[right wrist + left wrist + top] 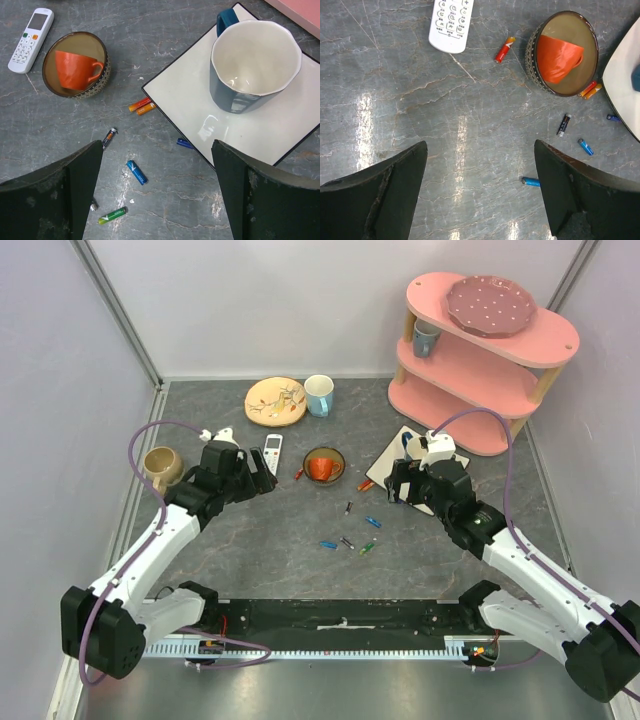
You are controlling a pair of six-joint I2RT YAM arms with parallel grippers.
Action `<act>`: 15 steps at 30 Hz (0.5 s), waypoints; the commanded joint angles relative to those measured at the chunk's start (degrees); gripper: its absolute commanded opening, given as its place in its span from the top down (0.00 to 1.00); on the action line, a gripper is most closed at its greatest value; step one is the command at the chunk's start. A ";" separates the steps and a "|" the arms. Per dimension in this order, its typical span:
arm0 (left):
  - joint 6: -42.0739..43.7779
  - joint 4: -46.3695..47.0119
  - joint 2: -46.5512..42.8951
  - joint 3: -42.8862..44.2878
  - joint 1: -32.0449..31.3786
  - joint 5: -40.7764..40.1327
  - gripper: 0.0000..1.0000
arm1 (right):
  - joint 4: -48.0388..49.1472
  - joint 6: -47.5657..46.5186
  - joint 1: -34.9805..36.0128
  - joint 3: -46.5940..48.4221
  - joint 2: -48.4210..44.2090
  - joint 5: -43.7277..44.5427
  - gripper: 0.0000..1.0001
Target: Load the batteries into the remote control
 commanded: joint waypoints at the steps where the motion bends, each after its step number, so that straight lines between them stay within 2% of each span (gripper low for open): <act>1: 2.42 1.48 -0.61 1.20 -0.08 0.32 0.07 | 0.18 -0.61 0.12 1.92 -0.54 0.81 0.02; 10: 6.20 3.33 -1.57 1.56 -0.17 0.85 0.08 | 2.54 2.20 0.12 0.88 -2.47 -0.25 0.02; 15: 7.17 9.56 -1.06 -1.60 0.01 -3.53 0.09 | 5.37 2.91 0.12 -1.77 -3.80 -5.78 0.02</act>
